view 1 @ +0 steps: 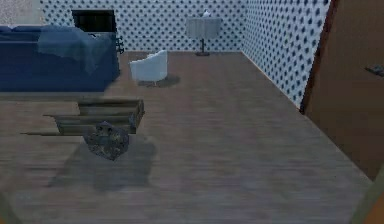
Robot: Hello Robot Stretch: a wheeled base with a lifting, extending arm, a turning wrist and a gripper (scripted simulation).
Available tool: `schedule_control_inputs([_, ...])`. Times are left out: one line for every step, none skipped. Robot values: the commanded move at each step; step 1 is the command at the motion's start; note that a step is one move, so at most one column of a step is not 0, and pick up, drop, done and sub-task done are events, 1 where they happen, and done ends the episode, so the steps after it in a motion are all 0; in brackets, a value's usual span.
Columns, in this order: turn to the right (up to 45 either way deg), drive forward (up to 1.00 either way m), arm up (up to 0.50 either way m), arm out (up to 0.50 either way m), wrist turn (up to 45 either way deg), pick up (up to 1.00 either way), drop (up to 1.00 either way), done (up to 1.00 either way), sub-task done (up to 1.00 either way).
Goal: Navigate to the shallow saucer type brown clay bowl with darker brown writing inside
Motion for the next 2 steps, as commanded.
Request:
schedule_control_inputs([0.0, 1.00, 0.00, 0.00, 0.0, 0.00, 0.00, 0.00, 0.00])
schedule_control_inputs([0.0, 1.00, 0.00, 0.00, 0.0, 0.00, 0.00, 0.00, 0.00])
